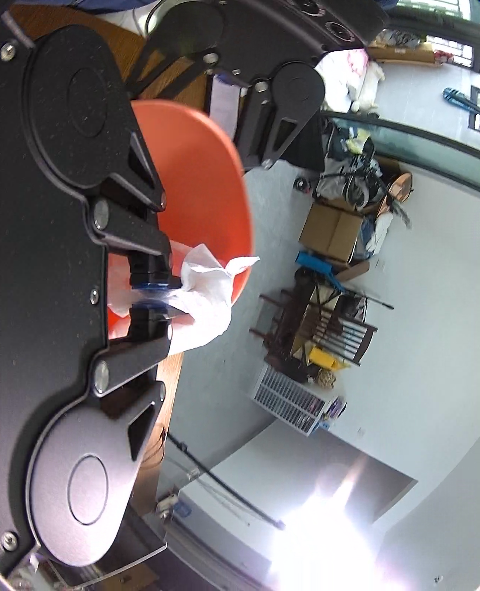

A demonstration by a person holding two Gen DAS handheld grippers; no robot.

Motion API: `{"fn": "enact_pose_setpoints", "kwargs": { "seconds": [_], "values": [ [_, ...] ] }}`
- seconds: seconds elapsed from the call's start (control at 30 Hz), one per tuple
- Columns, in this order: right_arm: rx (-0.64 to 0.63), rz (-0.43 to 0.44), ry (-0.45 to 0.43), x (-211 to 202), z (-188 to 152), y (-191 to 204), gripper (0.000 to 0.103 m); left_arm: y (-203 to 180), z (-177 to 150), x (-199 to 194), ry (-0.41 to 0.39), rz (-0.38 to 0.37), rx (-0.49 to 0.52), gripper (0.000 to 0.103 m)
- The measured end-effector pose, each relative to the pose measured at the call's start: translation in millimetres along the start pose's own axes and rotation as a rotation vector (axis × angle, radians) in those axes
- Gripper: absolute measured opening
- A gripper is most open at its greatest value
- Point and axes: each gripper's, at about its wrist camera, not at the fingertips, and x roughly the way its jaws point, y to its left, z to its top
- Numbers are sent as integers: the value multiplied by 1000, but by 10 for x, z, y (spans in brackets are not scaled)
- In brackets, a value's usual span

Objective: Clean bowl
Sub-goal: 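Wipe the inside of the bowl with the right gripper's tissue while the left gripper holds the bowl, then wipe the bowl's outer rim with the tissue while the left gripper tilts the bowl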

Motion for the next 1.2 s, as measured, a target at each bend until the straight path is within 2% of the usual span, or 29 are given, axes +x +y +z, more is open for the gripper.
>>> {"fn": "enact_pose_setpoints", "kwargs": {
  "seconds": [0.13,0.23,0.33,0.43,0.53,0.73,1.03,1.2],
  "values": [
    [-22,11,25,-36,33,-53,7,133,47,-17,-6,3,-48,37],
    [-42,53,34,-51,72,-3,7,205,98,-40,-18,0,-81,37],
    [-33,108,22,-63,133,65,7,183,113,-46,-24,-4,-68,37],
    [-51,155,5,-41,212,185,7,99,99,-61,-33,19,5,37],
    [-86,167,-29,-65,268,315,7,-46,68,-68,-42,33,103,37],
    [-105,138,-86,-81,415,311,7,-241,-66,-107,-39,80,298,37],
    [-140,74,-122,-181,601,103,7,-245,-217,-165,-99,207,465,37],
    [-156,45,-143,-241,677,36,7,-238,-308,-223,-116,226,537,37]
  ]
}}
